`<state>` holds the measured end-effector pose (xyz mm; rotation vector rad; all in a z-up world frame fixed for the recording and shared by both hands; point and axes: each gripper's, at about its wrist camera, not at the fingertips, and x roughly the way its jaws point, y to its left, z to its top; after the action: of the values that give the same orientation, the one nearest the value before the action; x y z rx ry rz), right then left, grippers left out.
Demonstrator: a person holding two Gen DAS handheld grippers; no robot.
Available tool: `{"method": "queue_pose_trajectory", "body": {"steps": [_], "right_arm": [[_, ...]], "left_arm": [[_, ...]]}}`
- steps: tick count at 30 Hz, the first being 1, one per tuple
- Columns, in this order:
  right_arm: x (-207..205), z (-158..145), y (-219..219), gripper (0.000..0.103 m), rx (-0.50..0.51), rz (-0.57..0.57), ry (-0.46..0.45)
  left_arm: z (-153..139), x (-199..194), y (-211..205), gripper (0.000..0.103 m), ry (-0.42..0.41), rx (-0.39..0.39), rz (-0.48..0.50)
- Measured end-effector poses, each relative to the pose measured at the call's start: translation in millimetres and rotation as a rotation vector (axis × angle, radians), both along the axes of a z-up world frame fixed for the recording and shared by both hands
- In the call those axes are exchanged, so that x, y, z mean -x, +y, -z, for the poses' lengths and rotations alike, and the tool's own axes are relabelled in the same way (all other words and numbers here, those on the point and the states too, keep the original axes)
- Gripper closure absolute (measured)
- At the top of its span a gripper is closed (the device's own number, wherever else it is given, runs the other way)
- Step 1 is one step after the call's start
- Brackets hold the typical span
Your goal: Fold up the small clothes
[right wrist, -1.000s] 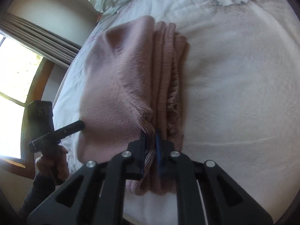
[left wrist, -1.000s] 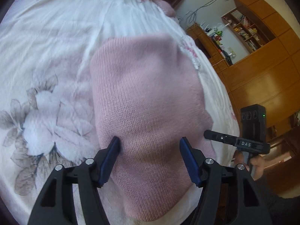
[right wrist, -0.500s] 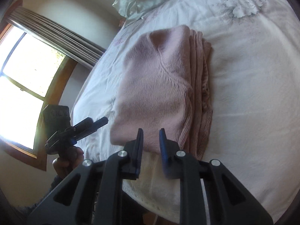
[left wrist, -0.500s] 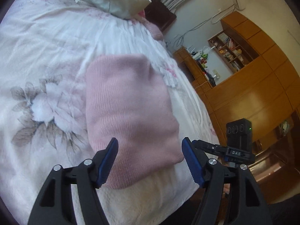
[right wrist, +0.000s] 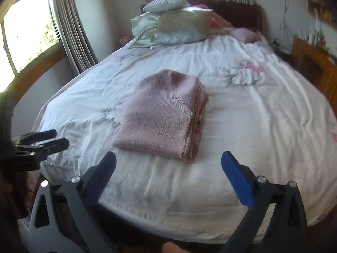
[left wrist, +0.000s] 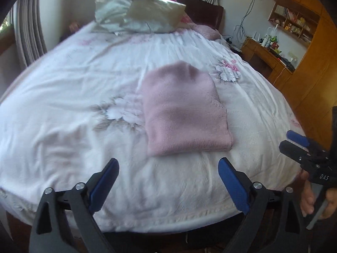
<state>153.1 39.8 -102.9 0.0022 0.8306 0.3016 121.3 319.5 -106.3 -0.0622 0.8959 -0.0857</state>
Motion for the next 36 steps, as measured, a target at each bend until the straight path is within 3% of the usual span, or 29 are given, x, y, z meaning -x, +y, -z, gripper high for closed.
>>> {"method": "queue_pose_trajectory", "body": {"steps": [5, 8, 14, 18, 25, 36], "right_arm": [[72, -25, 19, 0.003, 0.121, 0.063, 0.009], [110, -43, 27, 0.003, 0.125, 0.003, 0.031], [165, -89, 20, 0.003, 0.114, 0.055, -0.063], [190, -107, 11, 0.003, 0.094, 0.084, -0.102], [213, -111, 6, 0.003, 0.104, 0.097, -0.121], [215, -113, 7, 0.003, 0.114, 0.095, -0.137]], "left_arm": [[-42, 72, -2, 0.007, -0.055, 0.007, -0.084], [-55, 107, 2, 0.007, -0.043, 0.030, -0.087], [-90, 162, -9, 0.007, -0.058, 0.069, -0.043], [-103, 185, -26, 0.007, -0.084, 0.013, -0.042], [-104, 198, -37, 0.007, -0.084, 0.028, -0.033], [-98, 199, -39, 0.007, -0.064, 0.024, -0.059]]}}
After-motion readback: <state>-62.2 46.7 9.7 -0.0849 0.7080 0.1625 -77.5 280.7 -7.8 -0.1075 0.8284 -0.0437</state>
